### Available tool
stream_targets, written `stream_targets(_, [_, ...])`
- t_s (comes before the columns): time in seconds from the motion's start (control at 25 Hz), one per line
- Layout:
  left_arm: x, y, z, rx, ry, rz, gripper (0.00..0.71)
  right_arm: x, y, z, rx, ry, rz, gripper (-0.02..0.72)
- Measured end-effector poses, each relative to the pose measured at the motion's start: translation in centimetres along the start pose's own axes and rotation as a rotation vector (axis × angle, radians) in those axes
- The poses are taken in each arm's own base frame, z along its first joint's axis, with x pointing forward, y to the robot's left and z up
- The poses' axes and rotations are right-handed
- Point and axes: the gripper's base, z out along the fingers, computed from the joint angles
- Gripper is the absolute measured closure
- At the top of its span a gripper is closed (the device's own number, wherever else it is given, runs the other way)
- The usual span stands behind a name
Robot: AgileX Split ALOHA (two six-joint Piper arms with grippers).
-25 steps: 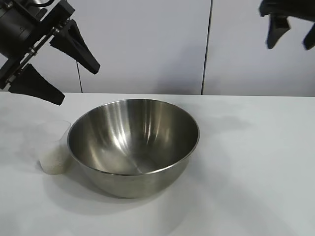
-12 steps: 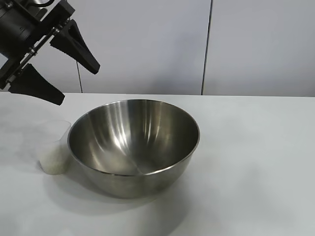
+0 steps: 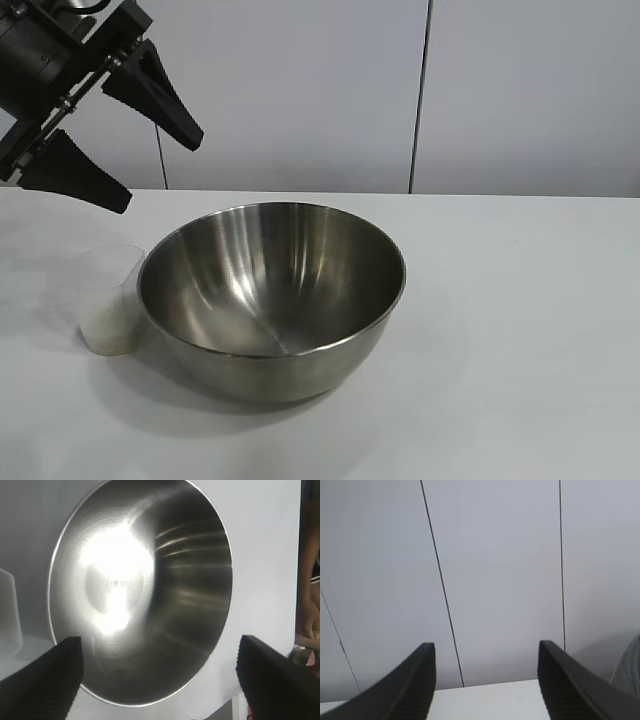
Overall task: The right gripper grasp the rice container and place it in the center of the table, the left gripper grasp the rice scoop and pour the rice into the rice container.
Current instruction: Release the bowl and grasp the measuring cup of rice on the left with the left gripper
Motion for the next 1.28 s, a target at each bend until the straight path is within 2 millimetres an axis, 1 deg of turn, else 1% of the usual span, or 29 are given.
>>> stream_targets(0.08, [0.0,0.0,0.0,0.0,0.0,0.0,0.107,2.8,-0.2,0.5,-0.01,0.054,0.001,0.295])
stream_targets(0.2, [0.0,0.0,0.0,0.0,-0.001,0.0,0.107,7.0,-0.7,1.7,-0.015,0.139,-0.025,0.295])
stream_targets(0.36, [0.0,0.0,0.0,-0.001,-0.002,0.0,0.107,11.5,-1.5,5.1,-0.017,0.317,-0.064,0.295])
stream_targets(0.52, [0.0,0.0,0.0,-0.001,-0.002,0.0,0.107,14.8,-1.8,7.5,-0.067,0.425,-0.084,0.295])
stream_targets(0.64, [0.0,0.0,0.0,-0.001,-0.003,0.0,0.107,16.6,-1.8,8.6,-0.087,0.479,-0.094,0.295])
stream_targets(0.8, [0.0,0.0,0.0,-0.001,-0.003,0.0,0.107,18.3,-1.7,9.4,-0.09,0.535,-0.079,0.295])
stream_targets(1.28, [0.0,0.0,0.0,-0.001,-0.003,0.0,0.107,18.3,-1.8,9.5,-0.08,0.529,-0.064,0.295])
